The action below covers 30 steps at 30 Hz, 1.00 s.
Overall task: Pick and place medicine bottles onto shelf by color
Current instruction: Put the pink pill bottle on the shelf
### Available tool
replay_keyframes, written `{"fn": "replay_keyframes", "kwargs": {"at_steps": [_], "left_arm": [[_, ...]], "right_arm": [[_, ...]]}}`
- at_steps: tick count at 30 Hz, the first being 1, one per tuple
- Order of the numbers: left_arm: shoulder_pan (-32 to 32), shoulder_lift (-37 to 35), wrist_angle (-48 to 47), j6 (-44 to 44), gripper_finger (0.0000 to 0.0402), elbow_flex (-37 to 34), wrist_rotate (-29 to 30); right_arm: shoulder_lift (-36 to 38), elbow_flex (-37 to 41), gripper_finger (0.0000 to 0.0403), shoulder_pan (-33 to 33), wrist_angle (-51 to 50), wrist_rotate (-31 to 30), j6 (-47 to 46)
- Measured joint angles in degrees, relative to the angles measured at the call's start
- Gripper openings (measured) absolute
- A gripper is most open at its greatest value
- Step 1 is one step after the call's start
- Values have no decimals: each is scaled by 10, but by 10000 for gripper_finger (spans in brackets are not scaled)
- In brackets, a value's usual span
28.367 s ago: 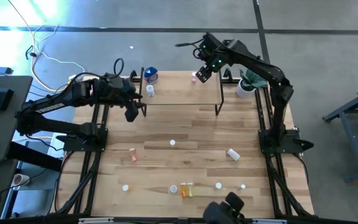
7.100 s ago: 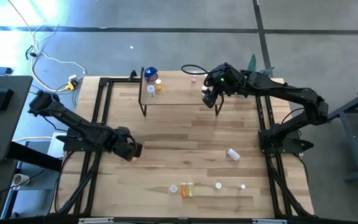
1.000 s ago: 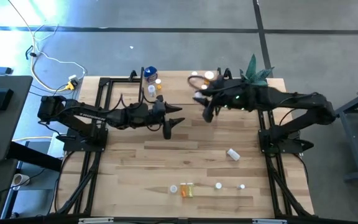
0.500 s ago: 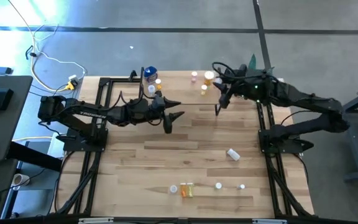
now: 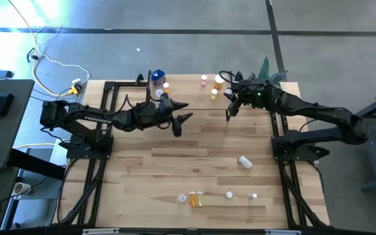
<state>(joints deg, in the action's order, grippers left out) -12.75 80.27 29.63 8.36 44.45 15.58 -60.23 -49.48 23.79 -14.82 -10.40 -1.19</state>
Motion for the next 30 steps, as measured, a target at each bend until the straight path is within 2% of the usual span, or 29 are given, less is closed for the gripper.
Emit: {"fn": "replay_keyframes", "kwargs": {"at_steps": [6,12,30], "left_arm": [[0,0,-1,0,223,0,5],[0,0,-1,0,223,0,5],[0,0,-4,0,223,0,5]], "right_arm": [[-42,2,105,16,14,40,28],[-72,2,105,29,13,49,32],[-77,2,109,29,-15,68,32]]}}
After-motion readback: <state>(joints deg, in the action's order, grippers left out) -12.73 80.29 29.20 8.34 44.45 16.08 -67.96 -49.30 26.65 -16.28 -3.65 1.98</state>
